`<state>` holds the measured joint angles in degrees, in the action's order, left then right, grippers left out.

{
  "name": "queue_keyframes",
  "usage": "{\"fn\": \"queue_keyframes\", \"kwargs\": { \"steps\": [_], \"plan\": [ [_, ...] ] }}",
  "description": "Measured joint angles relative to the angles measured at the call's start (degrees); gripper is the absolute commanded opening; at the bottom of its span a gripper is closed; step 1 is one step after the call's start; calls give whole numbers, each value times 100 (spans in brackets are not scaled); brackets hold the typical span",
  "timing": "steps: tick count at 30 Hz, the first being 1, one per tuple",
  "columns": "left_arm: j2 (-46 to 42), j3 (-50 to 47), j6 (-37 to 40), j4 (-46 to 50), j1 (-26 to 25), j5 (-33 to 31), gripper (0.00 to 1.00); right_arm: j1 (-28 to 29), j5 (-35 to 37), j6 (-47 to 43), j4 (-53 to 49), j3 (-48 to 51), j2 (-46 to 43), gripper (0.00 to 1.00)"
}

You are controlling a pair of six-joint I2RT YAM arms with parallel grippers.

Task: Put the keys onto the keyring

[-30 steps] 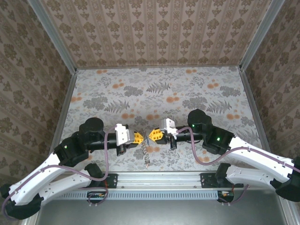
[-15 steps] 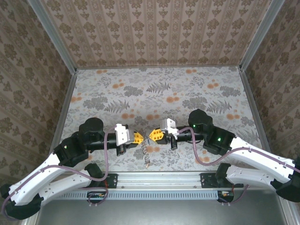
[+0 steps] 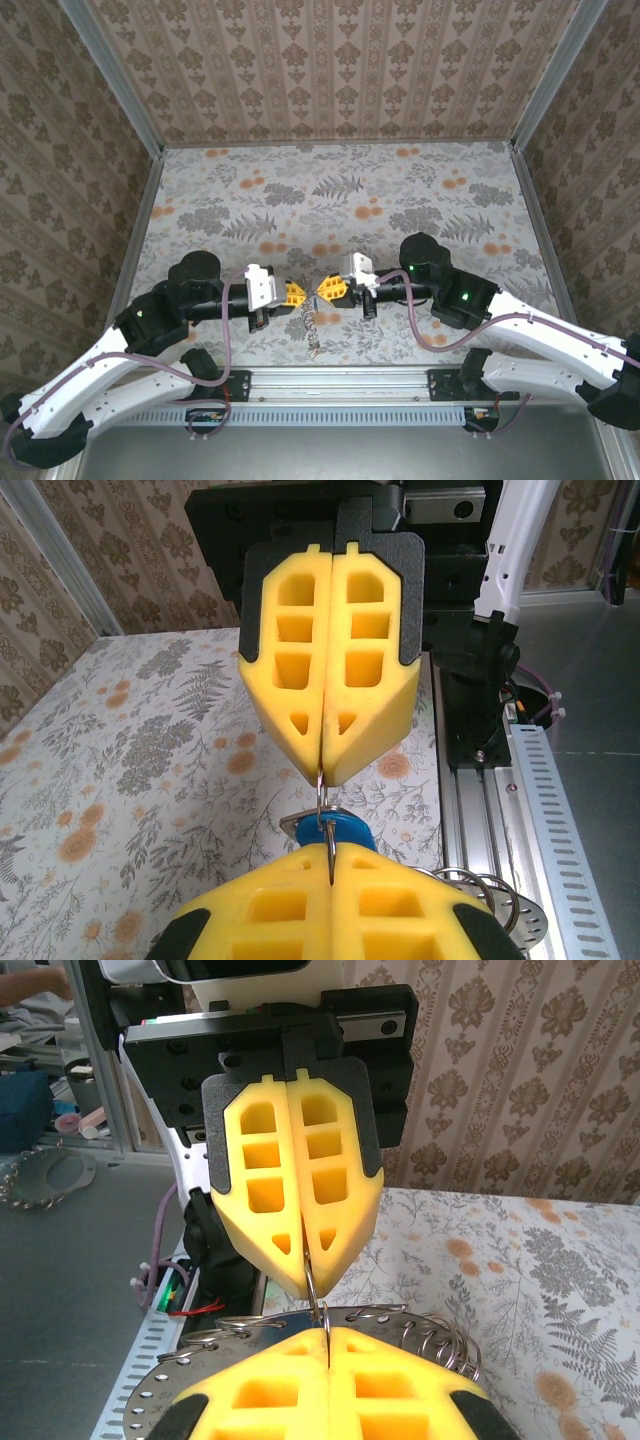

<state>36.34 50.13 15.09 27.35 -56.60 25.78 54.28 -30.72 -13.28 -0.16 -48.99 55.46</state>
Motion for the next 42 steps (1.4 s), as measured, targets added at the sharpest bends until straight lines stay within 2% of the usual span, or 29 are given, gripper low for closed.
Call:
{"fn": "queue_keyframes", "kwargs": {
  "steps": [16, 26, 42],
  "plan": [
    [-9, 0, 2, 7, 0, 20, 0, 26, -13, 24, 26, 197, -175, 0],
    [-11, 0, 2, 7, 0, 105, 0, 33, -151, 219, 531, 308, -33, 0],
    [-98, 0, 0, 20, 0, 105, 0, 37, -146, 343, 616, 310, 33, 0]
  ]
}}
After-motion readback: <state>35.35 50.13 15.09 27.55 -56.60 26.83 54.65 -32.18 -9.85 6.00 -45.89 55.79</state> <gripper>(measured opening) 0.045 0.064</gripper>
